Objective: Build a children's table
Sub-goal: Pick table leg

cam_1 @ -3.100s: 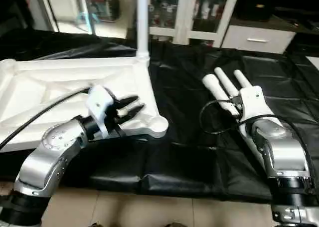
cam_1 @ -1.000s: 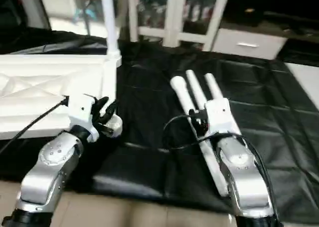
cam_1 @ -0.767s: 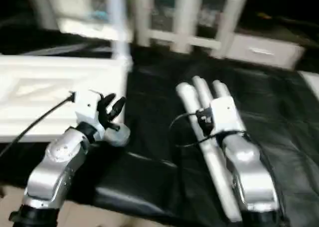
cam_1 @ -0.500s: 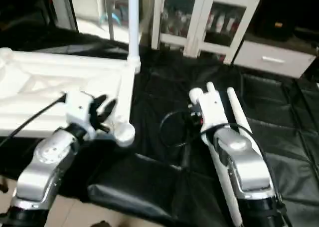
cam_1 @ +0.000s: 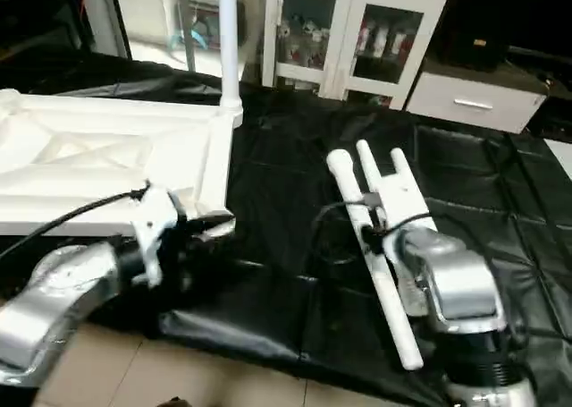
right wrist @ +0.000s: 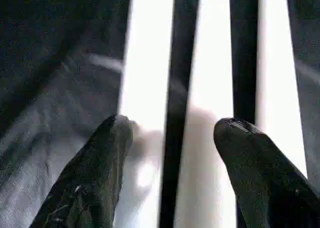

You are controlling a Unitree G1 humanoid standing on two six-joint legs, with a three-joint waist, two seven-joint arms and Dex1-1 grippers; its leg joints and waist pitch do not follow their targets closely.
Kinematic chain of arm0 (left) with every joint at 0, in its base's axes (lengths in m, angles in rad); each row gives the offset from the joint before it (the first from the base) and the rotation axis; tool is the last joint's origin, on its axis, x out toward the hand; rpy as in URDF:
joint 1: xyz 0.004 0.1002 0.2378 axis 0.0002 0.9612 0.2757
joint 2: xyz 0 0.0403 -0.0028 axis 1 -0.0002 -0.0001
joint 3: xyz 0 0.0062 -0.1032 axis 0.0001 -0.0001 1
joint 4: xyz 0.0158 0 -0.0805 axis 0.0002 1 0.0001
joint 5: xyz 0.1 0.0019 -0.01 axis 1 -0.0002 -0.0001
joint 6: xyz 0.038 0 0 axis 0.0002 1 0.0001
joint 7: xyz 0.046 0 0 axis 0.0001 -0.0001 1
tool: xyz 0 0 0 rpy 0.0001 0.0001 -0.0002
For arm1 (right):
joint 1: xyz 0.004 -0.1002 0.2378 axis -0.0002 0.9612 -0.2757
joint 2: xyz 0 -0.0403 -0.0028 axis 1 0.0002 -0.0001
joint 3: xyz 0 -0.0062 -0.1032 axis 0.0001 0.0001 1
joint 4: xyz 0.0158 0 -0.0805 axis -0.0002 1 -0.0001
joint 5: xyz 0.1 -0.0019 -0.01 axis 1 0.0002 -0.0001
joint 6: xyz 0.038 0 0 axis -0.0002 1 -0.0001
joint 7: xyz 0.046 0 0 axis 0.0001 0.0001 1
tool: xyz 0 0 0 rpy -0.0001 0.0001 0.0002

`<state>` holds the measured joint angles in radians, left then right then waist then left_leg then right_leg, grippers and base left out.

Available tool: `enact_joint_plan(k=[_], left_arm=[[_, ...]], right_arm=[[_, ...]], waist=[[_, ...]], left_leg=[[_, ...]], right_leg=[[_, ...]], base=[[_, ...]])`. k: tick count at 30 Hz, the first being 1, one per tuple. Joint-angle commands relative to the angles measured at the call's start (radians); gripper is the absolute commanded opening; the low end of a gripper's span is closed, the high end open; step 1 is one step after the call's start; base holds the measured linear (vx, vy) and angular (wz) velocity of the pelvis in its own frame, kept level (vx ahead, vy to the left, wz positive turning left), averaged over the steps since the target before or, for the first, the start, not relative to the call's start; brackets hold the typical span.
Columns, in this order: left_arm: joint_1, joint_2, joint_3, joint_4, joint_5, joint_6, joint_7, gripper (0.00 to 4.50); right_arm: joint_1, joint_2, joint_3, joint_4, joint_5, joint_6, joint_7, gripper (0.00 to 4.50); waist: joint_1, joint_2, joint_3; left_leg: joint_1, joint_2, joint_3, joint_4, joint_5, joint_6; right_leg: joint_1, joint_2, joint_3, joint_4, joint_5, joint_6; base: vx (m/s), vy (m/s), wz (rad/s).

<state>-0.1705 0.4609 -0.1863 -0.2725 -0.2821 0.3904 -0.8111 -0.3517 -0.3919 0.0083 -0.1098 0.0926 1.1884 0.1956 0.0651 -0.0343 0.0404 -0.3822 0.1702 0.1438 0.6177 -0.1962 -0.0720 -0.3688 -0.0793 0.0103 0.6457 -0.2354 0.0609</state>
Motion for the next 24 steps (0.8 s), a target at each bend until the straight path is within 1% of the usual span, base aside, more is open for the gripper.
enact_joint_plan(k=[1,2,3,4,5,6,7,8,9,10,11,12,13,16,18,19,20,21,22,23,24], left_arm=[[-0.024,0.016,-0.026,-0.02,0.0,0.009,-0.025,1.58],[-0.027,0.02,-0.031,-0.022,0.003,0.007,-0.028,1.58],[-0.027,0.02,-0.031,-0.022,0.004,0.007,-0.028,1.58],[-0.03,0.022,-0.038,-0.023,0.013,0.0,-0.028,1.58],[-0.03,0.022,-0.038,-0.023,0.013,0.0,-0.028,1.58],[-0.032,0.023,-0.042,-0.026,0.017,-0.002,-0.031,1.58],[-0.033,0.022,-0.045,-0.03,0.017,0.001,-0.03,1.58],[-0.033,0.022,-0.046,-0.031,0.017,0.002,-0.03,1.58],[-0.034,0.023,-0.047,-0.039,0.013,0.007,-0.032,1.58],[-0.034,0.023,-0.047,-0.045,0.01,0.01,-0.032,1.58],[-0.034,0.022,-0.046,-0.053,0.005,0.017,-0.033,1.58],[-0.033,0.022,-0.045,-0.06,0.002,0.021,-0.033,1.58],[-0.031,0.021,-0.045,-0.064,0.002,0.022,-0.031,1.58],[-0.024,0.02,-0.051,-0.065,0.004,0.017,-0.028,1.58],[-0.018,0.019,-0.059,-0.068,0.006,0.014,-0.025,1.58],[-0.018,0.019,-0.059,-0.068,0.006,0.014,-0.025,1.58],[-0.017,0.018,-0.061,-0.069,0.007,0.015,-0.023,1.58],[-0.017,0.017,-0.062,-0.07,0.007,0.015,-0.023,1.58],[-0.017,0.017,-0.063,-0.07,0.007,0.016,-0.023,1.58],[-0.018,0.016,-0.064,-0.071,0.007,0.016,-0.022,1.58],[-0.02,0.014,-0.065,-0.071,0.007,0.018,-0.022,1.58]], right_arm=[[-0.005,-0.005,0.004,0.018,0.018,0.037,0.022,2.96],[0.001,-0.003,0.004,0.028,0.017,0.04,0.023,2.96],[0.001,-0.003,0.004,0.029,0.017,0.04,0.023,2.96],[0.006,0.008,-0.006,0.037,0.026,0.048,0.028,2.96],[0.006,0.008,-0.006,0.037,0.026,0.048,0.028,2.96],[0.008,0.016,-0.014,0.041,0.033,0.058,0.03,2.96],[0.009,0.025,-0.027,0.044,0.043,0.065,0.032,2.96],[0.01,0.028,-0.03,0.044,0.046,0.066,0.032,2.96],[0.01,0.029,-0.035,0.044,0.049,0.069,0.033,2.96],[0.011,0.028,-0.036,0.044,0.05,0.07,0.035,2.96],[0.011,0.023,-0.035,0.044,0.05,0.072,0.038,2.96],[0.011,0.016,-0.031,0.045,0.048,0.069,0.042,2.96],[0.01,0.009,-0.028,0.046,0.046,0.068,0.046,2.96],[0.007,0.0,-0.019,0.049,0.045,0.069,0.052,2.96],[0.01,-0.007,-0.011,0.056,0.046,0.082,0.061,2.96],[0.01,-0.007,-0.011,0.056,0.046,0.082,0.061,2.96],[0.014,-0.01,-0.006,0.059,0.048,0.09,0.061,2.96],[0.014,-0.01,-0.006,0.06,0.048,0.091,0.061,2.96],[0.016,-0.012,-0.004,0.062,0.05,0.095,0.063,2.82],[0.019,-0.014,-0.001,0.065,0.052,0.1,0.065,2.82],[0.024,-0.017,0.001,0.07,0.058,0.111,0.069,2.71]], waist=[[-0.003,0.007,-0.042],[-0.004,0.004,-0.046],[-0.003,0.006,-0.047],[-0.003,0.006,-0.046],[-0.003,0.007,-0.046],[-0.003,0.006,-0.047],[-0.005,-0.002,-0.047],[-0.003,0.001,-0.047],[-0.007,-0.011,-0.047],[-0.004,-0.004,-0.046],[-0.007,-0.012,-0.046],[-0.007,-0.009,-0.046],[-0.008,-0.009,-0.045],[-0.008,-0.014,-0.044],[-0.007,-0.015,-0.044],[-0.007,-0.019,-0.044],[-0.007,-0.019,-0.043],[-0.007,-0.019,-0.045],[-0.007,-0.02,-0.044],[-0.007,-0.022,-0.044],[-0.006,-0.021,-0.043]], left_leg=[[0.02,0.03,-0.003,-0.1,-0.288,-0.096],[0.018,0.031,-0.002,-0.098,-0.252,-0.092],[0.016,0.032,-0.002,-0.098,-0.233,-0.091],[0.016,0.031,0.001,-0.097,-0.217,-0.088],[0.016,0.031,0.002,-0.097,-0.21,-0.088],[0.017,0.031,0.003,-0.096,-0.208,-0.089],[0.018,0.032,0.005,-0.095,-0.202,-0.086],[0.019,0.032,0.005,-0.095,-0.195,-0.083],[0.018,0.033,0.008,-0.094,-0.19,-0.078],[0.019,0.034,0.007,-0.095,-0.188,-0.077],[0.02,0.035,0.008,-0.094,-0.184,-0.074],[0.022,0.035,0.011,-0.094,-0.187,-0.075],[0.022,0.035,0.011,-0.095,-0.194,-0.08],[0.023,0.036,0.011,-0.096,-0.204,-0.09],[0.022,0.036,0.011,-0.096,-0.202,-0.09],[0.021,0.036,0.011,-0.095,-0.194,-0.088],[0.021,0.035,0.012,-0.095,-0.193,-0.088],[0.021,0.036,0.012,-0.094,-0.188,-0.088],[0.021,0.036,0.013,-0.094,-0.185,-0.087],[0.02,0.036,0.012,-0.095,-0.187,-0.086],[0.021,0.036,0.012,-0.095,-0.19,-0.086]], right_leg=[[0.004,-0.034,0.014,-0.09,-0.218,-0.14],[0.007,-0.033,0.014,-0.086,-0.173,-0.144],[0.009,-0.033,0.014,-0.084,-0.149,-0.146],[0.008,-0.032,0.014,-0.084,-0.126,-0.151],[0.008,-0.031,0.014,-0.082,-0.111,-0.156],[0.008,-0.03,0.014,-0.081,-0.104,-0.158],[0.008,-0.028,0.014,-0.082,-0.095,-0.161],[0.009,-0.03,0.014,-0.079,-0.087,-0.166],[0.009,-0.028,0.014,-0.082,-0.086,-0.166],[0.009,-0.03,0.014,-0.08,-0.089,-0.167],[0.009,-0.029,0.015,-0.079,-0.096,-0.166],[0.006,-0.028,0.015,-0.081,-0.102,-0.164],[0.005,-0.027,0.015,-0.082,-0.108,-0.161],[0.004,-0.028,0.015,-0.083,-0.111,-0.152],[0.005,-0.028,0.016,-0.082,-0.105,-0.15],[0.006,-0.028,0.016,-0.082,-0.101,-0.15],[0.005,-0.028,0.017,-0.083,-0.102,-0.15],[0.007,-0.028,0.016,-0.082,-0.098,-0.151],[0.006,-0.028,0.017,-0.082,-0.094,-0.152],[0.008,-0.028,0.016,-0.082,-0.098,-0.153],[0.006,-0.029,0.017,-0.083,-0.101,-0.153]], base=[[0.0,0.0,0.0],[0.0,0.0,0.0],[0.0,0.0,0.0],[0.0,0.0,0.0],[0.0,0.0,0.0],[0.0,0.0,0.0],[0.0,0.0,0.0],[0.0,0.0,0.0],[0.0,0.0,0.0],[0.0,0.0,0.0],[0.0,0.0,0.0],[0.0,0.0,0.0],[0.0,0.0,0.0],[0.0,0.0,0.0],[0.0,0.0,0.0],[0.0,0.0,0.0],[0.0,0.0,0.0],[0.0,0.0,0.0],[0.0,0.0,0.0],[0.0,0.0,0.0],[0.0,0.0,0.0]])
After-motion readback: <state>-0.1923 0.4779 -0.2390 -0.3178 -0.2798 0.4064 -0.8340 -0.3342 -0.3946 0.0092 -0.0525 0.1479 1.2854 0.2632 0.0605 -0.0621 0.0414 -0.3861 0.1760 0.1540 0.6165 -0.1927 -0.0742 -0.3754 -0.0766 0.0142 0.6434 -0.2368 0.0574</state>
